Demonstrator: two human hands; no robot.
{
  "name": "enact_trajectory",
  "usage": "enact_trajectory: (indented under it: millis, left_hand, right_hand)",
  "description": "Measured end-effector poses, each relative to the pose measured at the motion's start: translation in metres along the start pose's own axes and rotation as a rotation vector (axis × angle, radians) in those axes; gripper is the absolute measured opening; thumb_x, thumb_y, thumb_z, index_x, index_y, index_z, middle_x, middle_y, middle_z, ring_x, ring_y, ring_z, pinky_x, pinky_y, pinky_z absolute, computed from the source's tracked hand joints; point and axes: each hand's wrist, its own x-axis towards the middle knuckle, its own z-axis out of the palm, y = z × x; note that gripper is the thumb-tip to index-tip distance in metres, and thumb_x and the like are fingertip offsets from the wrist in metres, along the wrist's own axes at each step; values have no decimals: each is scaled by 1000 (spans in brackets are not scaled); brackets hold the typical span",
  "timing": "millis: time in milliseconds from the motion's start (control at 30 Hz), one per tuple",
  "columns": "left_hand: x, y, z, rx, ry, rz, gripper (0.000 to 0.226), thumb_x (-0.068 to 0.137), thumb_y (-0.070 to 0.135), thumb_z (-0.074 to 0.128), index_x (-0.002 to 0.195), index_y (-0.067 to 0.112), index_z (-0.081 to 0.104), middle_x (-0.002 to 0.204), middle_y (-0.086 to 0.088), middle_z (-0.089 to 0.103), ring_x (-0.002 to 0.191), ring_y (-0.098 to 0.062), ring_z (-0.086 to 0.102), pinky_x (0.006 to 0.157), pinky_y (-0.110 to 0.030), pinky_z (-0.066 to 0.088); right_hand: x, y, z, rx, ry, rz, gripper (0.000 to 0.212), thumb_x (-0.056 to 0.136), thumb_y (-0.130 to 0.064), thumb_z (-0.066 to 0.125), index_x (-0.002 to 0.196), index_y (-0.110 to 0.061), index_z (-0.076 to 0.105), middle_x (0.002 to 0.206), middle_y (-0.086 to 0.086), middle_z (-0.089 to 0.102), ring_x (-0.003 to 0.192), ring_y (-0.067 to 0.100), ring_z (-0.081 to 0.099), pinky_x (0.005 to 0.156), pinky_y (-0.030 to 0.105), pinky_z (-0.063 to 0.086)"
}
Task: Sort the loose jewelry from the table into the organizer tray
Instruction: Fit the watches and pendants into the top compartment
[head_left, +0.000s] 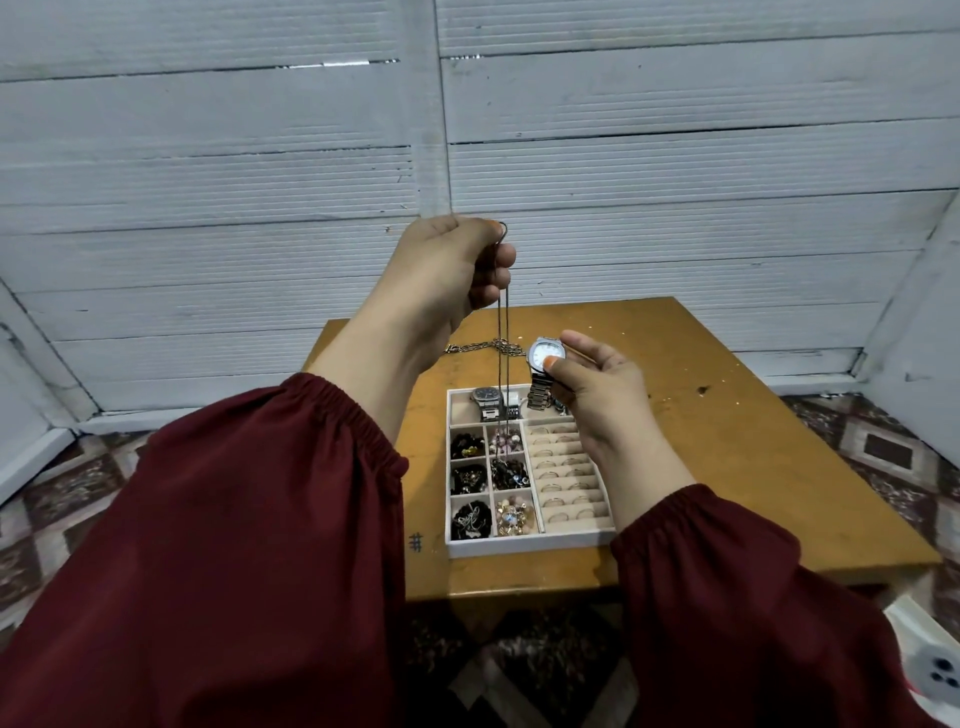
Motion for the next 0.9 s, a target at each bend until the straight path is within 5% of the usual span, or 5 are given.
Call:
enact_trajectory:
  millis: [900]
  left_hand:
    - [-13,-14,0,33,-49,-79,15,95,9,49,81,10,53,63,0,58,52,-9,52,49,-18,42]
  right_hand:
    - [-11,0,-2,-10,12,2,34,82,9,64,103,-17,61,109,9,66,86,15,65,57,15,50]
